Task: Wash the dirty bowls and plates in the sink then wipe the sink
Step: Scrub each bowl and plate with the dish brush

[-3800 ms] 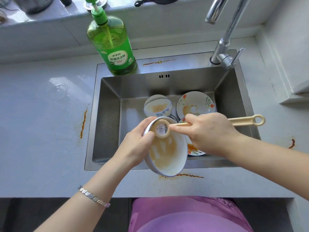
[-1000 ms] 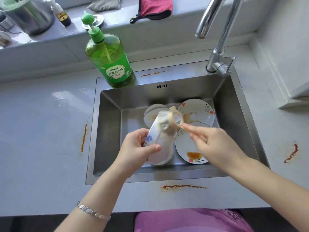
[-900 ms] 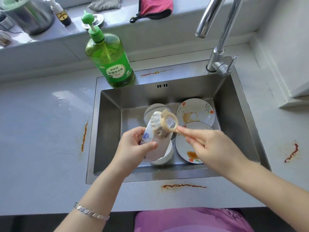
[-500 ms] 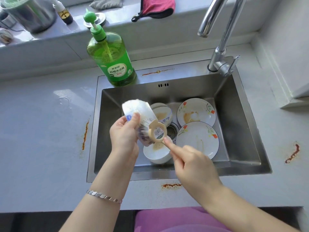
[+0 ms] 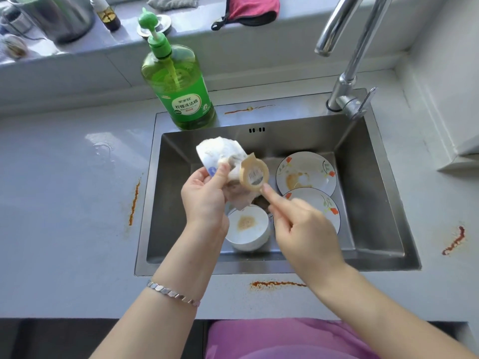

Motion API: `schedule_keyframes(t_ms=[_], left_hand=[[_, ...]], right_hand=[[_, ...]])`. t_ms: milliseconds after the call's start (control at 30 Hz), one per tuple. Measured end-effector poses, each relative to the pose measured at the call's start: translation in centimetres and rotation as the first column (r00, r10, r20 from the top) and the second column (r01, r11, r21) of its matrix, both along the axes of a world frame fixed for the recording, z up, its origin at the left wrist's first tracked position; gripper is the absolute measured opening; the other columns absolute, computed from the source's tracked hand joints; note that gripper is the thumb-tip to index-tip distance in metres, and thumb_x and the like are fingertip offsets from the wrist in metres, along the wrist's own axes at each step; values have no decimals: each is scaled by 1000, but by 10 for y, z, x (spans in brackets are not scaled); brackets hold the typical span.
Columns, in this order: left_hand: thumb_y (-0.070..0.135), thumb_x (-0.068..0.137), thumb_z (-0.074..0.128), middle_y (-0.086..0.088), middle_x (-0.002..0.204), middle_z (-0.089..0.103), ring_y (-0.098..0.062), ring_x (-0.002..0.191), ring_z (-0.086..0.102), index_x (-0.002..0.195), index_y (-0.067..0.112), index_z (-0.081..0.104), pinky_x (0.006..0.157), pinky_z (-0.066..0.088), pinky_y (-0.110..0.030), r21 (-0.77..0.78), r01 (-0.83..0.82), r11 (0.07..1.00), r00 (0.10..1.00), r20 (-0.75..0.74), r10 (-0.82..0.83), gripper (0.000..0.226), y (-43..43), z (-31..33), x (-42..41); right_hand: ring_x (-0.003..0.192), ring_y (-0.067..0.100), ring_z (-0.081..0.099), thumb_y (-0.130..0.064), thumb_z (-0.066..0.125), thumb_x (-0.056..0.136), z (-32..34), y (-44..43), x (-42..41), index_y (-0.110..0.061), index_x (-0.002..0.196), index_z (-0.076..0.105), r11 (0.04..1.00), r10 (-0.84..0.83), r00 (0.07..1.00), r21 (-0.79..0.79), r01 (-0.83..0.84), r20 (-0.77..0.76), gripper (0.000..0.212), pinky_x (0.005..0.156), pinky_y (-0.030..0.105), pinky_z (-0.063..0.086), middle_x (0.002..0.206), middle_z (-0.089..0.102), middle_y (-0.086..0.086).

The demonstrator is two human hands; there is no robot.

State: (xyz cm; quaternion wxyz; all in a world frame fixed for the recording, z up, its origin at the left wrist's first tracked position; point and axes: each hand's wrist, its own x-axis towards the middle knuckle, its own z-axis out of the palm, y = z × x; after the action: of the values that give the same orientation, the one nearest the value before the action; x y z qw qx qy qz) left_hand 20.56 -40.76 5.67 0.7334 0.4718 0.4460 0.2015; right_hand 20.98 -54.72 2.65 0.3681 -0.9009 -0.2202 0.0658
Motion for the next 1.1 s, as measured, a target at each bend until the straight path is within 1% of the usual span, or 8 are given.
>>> schedule_keyframes(t_ms=[167,333,467,633,767,867,967,1100], left_hand=[[4,88,61,-1,72,66,-6,59,65,79,9,60,60,56,-23,-8,-70,997,997,26,71,10,7,6,4],[3,88,59,-1,78,67,-8,66,66,82,10,61,68,56,-25,-12,-99,995,994,50,100,9,2,8,3],[3,89,58,-1,78,69,-9,69,68,84,9,62,69,57,-26,-74,-122,990,989,78,128,9,4,8,4],[1,90,56,-5,77,67,-8,59,67,84,6,60,57,57,-22,-167,-136,977,986,74,150,9,1,6,0],[3,89,57,-7,88,67,-11,69,68,89,8,60,61,58,-23,-161,-147,976,986,57,158,6,8,4,0],[3,90,56,-9,93,67,-15,77,67,90,8,60,67,59,-27,-178,-128,976,988,60,141,6,8,3,-1],[3,89,57,-8,92,67,-13,73,68,90,8,60,66,59,-27,-192,-145,971,983,83,163,6,9,5,-2],[4,89,56,-11,96,67,-16,79,68,94,7,60,69,59,-29,-196,-110,975,987,96,131,7,11,3,-4]], right_hand=[[54,12,33,-31,40,89,0,-4,-25,-37,128,50,996,64,991,77,-55,-119,41,47,23,27,54,29,-11],[46,6,39,-15,47,96,-11,-2,4,-40,127,49,958,-59,909,232,168,-412,40,52,17,29,43,44,-15],[84,7,64,-12,50,94,8,-1,-23,-52,118,45,923,118,912,381,45,-393,47,73,23,50,88,72,-11],[89,-9,57,-11,48,95,-8,-3,3,-31,127,51,887,-53,820,350,300,-570,38,81,6,44,119,61,-16],[108,-4,57,-11,49,94,-1,-4,-17,-48,113,51,890,113,804,419,179,-584,41,93,13,44,118,60,-20],[120,4,52,-9,48,95,-12,-4,0,-32,124,53,895,6,766,346,283,-643,37,90,0,38,120,54,-20],[102,-5,59,-7,47,95,-10,-4,-5,-35,120,53,885,35,756,372,281,-653,38,91,10,44,114,62,-15],[41,-12,46,-5,44,96,-9,-7,-3,-27,126,51,878,40,684,352,324,-728,38,45,3,36,46,48,-28]])
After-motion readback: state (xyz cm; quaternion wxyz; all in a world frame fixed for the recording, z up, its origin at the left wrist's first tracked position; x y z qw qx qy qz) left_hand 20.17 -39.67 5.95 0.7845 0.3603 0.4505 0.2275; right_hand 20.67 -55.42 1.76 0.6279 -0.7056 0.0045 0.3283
